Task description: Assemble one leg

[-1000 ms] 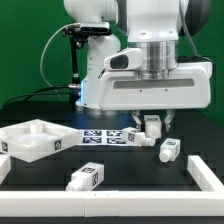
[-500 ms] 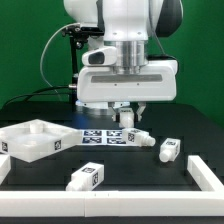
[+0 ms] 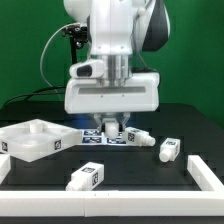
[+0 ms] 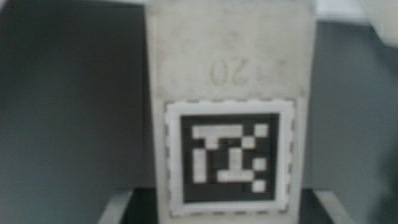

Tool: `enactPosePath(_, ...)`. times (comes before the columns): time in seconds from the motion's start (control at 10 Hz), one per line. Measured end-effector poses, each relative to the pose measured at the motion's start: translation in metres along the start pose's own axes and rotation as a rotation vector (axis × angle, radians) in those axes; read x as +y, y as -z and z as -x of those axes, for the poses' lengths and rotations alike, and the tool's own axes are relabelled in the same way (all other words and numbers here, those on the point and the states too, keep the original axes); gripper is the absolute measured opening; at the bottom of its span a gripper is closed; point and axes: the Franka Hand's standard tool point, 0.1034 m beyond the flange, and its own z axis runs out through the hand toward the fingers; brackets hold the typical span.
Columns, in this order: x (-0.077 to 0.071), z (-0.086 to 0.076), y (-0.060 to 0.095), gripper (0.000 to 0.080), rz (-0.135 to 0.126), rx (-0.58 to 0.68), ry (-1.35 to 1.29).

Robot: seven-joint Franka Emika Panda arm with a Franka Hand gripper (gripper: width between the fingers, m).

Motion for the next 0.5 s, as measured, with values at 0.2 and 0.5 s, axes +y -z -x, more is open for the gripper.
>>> enactPosePath(0.2,0.004,0.008,-0.019,0.0286,0.007,-0.002,0.006)
enactPosePath(0.5,-0.001,0.011,-0.024,0.0286,0.007,-0.006,0.015)
